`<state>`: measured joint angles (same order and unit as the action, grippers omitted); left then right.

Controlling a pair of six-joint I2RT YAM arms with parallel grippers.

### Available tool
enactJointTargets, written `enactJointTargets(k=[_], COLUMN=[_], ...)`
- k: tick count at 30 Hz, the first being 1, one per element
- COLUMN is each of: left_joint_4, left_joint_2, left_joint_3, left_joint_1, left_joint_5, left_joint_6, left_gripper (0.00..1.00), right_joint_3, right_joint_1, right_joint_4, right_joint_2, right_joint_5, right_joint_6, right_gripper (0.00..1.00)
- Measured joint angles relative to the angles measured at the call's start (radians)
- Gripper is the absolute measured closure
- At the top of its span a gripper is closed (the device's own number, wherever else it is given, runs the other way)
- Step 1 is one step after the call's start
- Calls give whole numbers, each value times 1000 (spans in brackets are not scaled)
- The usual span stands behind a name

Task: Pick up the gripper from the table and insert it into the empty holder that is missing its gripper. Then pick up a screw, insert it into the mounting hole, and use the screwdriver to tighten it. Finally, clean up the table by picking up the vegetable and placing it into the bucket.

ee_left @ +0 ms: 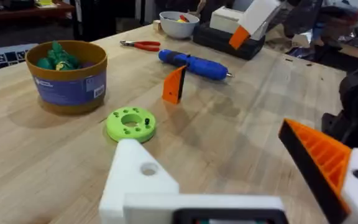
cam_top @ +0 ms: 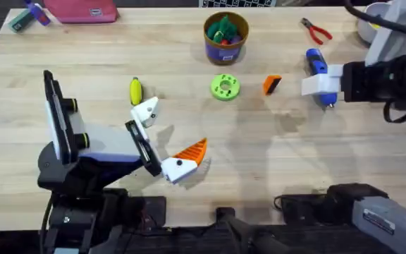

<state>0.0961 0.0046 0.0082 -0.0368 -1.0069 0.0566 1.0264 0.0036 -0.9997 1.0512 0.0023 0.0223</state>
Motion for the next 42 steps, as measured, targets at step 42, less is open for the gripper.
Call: enactJointTargets(k=[42], left_joint_4=[3], left_joint_2=[0], left_joint_3=[0], left_joint_1=[0], left_joint_5=[-22], left_joint_6=[-3], left_gripper=[15], right_joint_3=[0], right_joint_1=[0], right_joint_4=[0], right_joint_2=[0], right_joint_5=[0], right_joint_6=[0], right_gripper=[7])
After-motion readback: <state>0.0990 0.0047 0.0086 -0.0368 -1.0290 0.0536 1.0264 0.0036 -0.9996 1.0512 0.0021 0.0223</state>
